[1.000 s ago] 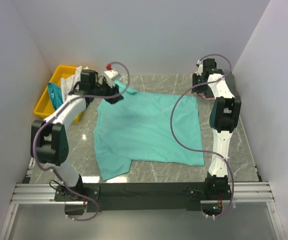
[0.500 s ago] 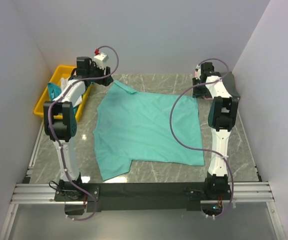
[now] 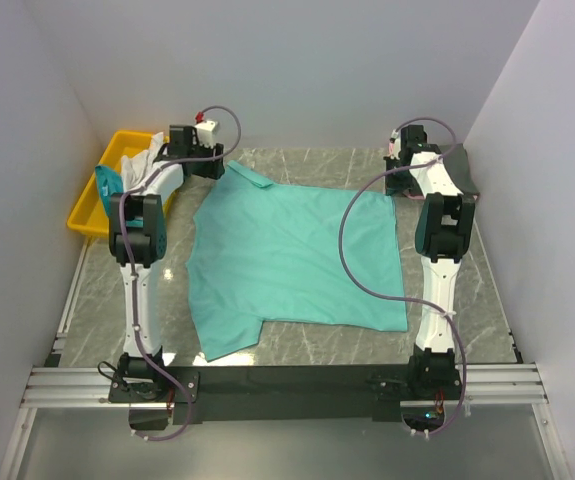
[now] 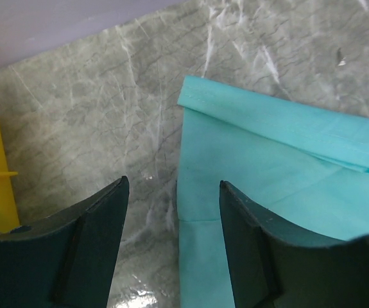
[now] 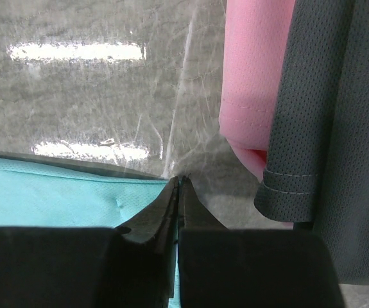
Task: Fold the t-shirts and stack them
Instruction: Flatten the tshirt out, then fold the tshirt
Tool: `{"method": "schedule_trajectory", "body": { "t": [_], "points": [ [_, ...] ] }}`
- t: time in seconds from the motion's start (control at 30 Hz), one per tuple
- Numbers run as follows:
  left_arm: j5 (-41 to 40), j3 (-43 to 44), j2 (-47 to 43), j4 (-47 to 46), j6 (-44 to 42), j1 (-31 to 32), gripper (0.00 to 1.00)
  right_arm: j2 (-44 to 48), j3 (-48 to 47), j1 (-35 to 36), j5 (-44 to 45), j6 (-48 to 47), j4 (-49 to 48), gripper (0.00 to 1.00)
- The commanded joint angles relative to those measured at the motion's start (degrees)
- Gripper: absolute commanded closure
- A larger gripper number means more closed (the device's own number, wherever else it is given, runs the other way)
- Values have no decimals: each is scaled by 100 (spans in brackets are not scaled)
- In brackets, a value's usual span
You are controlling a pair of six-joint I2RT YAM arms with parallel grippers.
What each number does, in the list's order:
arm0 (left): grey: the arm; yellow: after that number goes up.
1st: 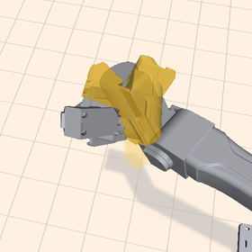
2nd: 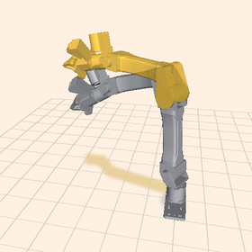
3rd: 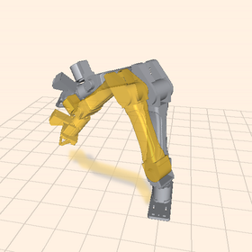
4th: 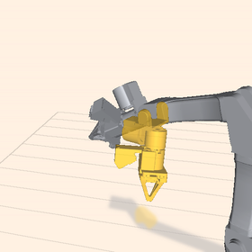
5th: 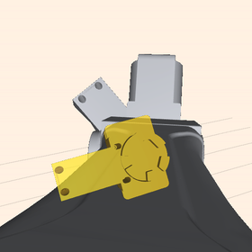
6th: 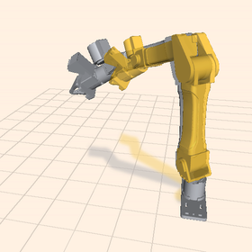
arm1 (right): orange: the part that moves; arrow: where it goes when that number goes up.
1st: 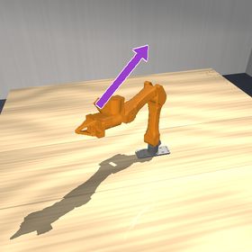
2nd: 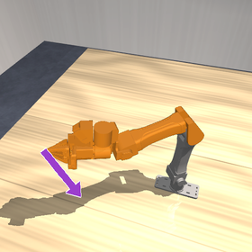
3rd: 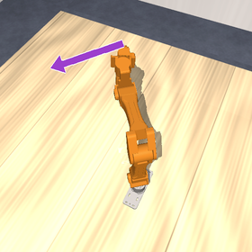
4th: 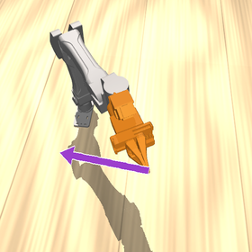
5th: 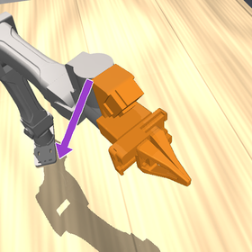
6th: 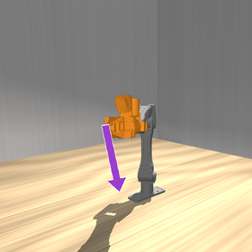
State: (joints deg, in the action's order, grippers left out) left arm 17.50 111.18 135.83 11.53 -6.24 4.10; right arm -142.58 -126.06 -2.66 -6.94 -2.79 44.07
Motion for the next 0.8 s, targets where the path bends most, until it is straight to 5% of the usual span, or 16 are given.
{"method": "schedule_trajectory", "body": {
  "t": [0.0, 0.77],
  "points": [
    [-255, 396, 145, 16, 53, 109, 36, 117, -6, 19, -35, -11, 22, 100],
    [-308, 538, 629, 420, -255, 337, 52, 143, -156, 19, -185, -38, 101, 100]
  ]
}}
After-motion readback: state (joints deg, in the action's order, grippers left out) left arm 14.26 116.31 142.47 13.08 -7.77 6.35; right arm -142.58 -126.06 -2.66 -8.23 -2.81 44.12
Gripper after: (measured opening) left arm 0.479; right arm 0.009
